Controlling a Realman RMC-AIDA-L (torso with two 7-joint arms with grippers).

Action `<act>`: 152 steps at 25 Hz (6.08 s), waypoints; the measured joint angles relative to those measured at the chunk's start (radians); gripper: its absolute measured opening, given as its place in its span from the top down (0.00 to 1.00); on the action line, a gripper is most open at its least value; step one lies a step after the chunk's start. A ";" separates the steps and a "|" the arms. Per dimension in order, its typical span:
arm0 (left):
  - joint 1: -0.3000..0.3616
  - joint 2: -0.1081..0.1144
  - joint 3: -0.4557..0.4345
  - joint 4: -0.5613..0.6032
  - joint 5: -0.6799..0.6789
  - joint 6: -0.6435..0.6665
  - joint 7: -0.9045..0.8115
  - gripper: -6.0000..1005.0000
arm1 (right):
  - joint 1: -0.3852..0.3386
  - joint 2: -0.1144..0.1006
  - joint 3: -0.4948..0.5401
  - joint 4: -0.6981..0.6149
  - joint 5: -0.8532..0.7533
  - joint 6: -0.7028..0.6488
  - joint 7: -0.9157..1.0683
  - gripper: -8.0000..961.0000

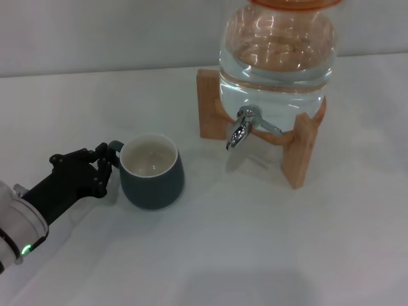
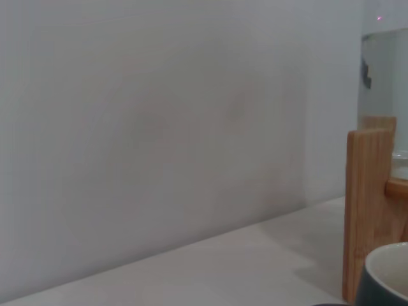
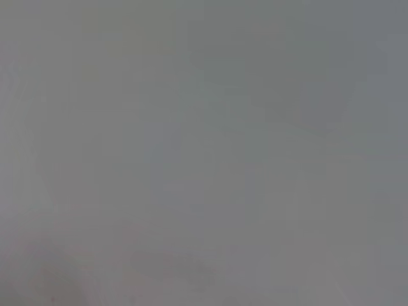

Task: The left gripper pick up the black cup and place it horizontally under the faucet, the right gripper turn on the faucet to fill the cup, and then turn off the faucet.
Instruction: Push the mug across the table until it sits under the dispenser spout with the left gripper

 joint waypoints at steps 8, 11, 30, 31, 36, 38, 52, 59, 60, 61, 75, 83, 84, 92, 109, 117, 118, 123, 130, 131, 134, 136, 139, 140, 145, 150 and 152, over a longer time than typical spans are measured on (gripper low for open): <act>-0.020 -0.001 0.002 -0.001 0.001 0.001 0.000 0.89 | 0.003 0.001 -0.008 -0.001 0.000 -0.001 0.000 0.12; -0.032 -0.003 0.008 -0.001 0.001 0.006 0.000 0.89 | 0.005 0.001 -0.009 -0.001 0.000 -0.002 -0.001 0.12; -0.076 -0.014 0.114 -0.003 -0.008 0.007 -0.039 0.89 | 0.005 0.002 -0.009 0.002 0.002 -0.002 -0.010 0.12; -0.078 -0.014 0.117 -0.003 -0.008 0.006 -0.043 0.89 | 0.005 0.002 -0.009 0.002 0.002 -0.002 -0.010 0.12; -0.085 -0.015 0.135 -0.004 -0.006 0.000 -0.050 0.89 | 0.006 0.002 -0.008 0.002 0.002 -0.002 -0.011 0.12; -0.085 -0.015 0.156 0.001 -0.009 -0.001 -0.058 0.89 | 0.006 0.002 -0.009 0.002 0.001 -0.002 -0.011 0.12; -0.084 -0.010 0.221 0.035 -0.011 -0.031 -0.101 0.89 | 0.000 0.002 -0.009 0.002 0.004 -0.002 -0.011 0.12; -0.076 -0.009 0.247 0.049 -0.012 -0.034 -0.114 0.89 | 0.000 0.002 -0.006 0.001 0.003 -0.002 -0.011 0.12; -0.076 -0.009 0.247 0.050 -0.012 -0.034 -0.115 0.89 | 0.001 0.002 -0.005 0.002 0.002 -0.002 -0.011 0.12; -0.076 -0.008 0.247 0.050 -0.012 -0.034 -0.115 0.89 | 0.002 0.002 -0.005 0.001 0.002 -0.002 -0.011 0.12; -0.074 -0.008 0.246 0.046 -0.035 -0.019 -0.109 0.89 | 0.002 0.002 -0.008 0.001 0.001 -0.012 -0.011 0.12; -0.064 -0.008 0.246 0.049 -0.035 -0.018 -0.107 0.89 | 0.004 0.000 -0.009 0.001 0.001 -0.018 -0.011 0.12; -0.064 -0.008 0.246 0.050 -0.035 -0.018 -0.107 0.89 | 0.005 0.000 -0.009 0.001 0.001 -0.018 -0.011 0.12; -0.060 -0.008 0.246 0.046 -0.035 0.002 -0.107 0.89 | 0.005 0.001 -0.009 0.001 0.001 -0.020 -0.011 0.12; -0.078 -0.008 0.241 0.048 -0.045 0.077 -0.107 0.89 | 0.006 0.006 -0.010 0.001 0.001 -0.013 -0.010 0.12; -0.096 -0.007 0.246 0.048 -0.061 0.098 -0.106 0.89 | 0.006 0.011 -0.010 0.001 0.001 -0.013 -0.010 0.12; -0.098 -0.008 0.246 0.048 -0.060 0.102 -0.106 0.89 | 0.005 0.011 -0.010 0.001 0.001 -0.013 -0.010 0.12; -0.103 -0.012 0.253 0.048 -0.058 0.109 -0.106 0.89 | 0.002 0.012 -0.010 0.001 0.001 -0.013 -0.010 0.12; -0.112 -0.014 0.287 0.048 -0.063 0.112 -0.106 0.89 | 0.006 0.013 -0.018 0.001 0.001 -0.017 -0.011 0.12; -0.112 -0.014 0.287 0.048 -0.063 0.112 -0.106 0.89 | 0.006 0.013 -0.018 0.001 0.001 -0.017 -0.011 0.12; -0.113 -0.014 0.287 0.049 -0.063 0.112 -0.106 0.89 | 0.006 0.013 -0.022 0.001 0.001 -0.019 -0.011 0.12; -0.113 -0.015 0.287 0.049 -0.063 0.112 -0.106 0.90 | 0.006 0.013 -0.022 0.001 0.001 -0.019 -0.011 0.12; -0.119 -0.016 0.287 0.049 -0.063 0.112 -0.106 0.89 | 0.006 0.013 -0.022 0.002 0.001 -0.019 -0.011 0.12; -0.124 -0.016 0.288 0.050 -0.063 0.112 -0.106 0.89 | 0.006 0.013 -0.022 0.001 0.001 -0.019 -0.011 0.12; -0.130 -0.016 0.289 0.050 -0.062 0.112 -0.106 0.89 | 0.006 0.014 -0.022 0.001 0.001 -0.019 -0.011 0.12; -0.136 -0.016 0.294 0.050 -0.062 0.112 -0.106 0.88 | 0.006 0.014 -0.022 0.001 0.001 -0.025 -0.011 0.12; -0.138 -0.016 0.297 0.050 -0.062 0.112 -0.106 0.88 | 0.006 0.014 -0.022 0.001 0.001 -0.025 -0.011 0.12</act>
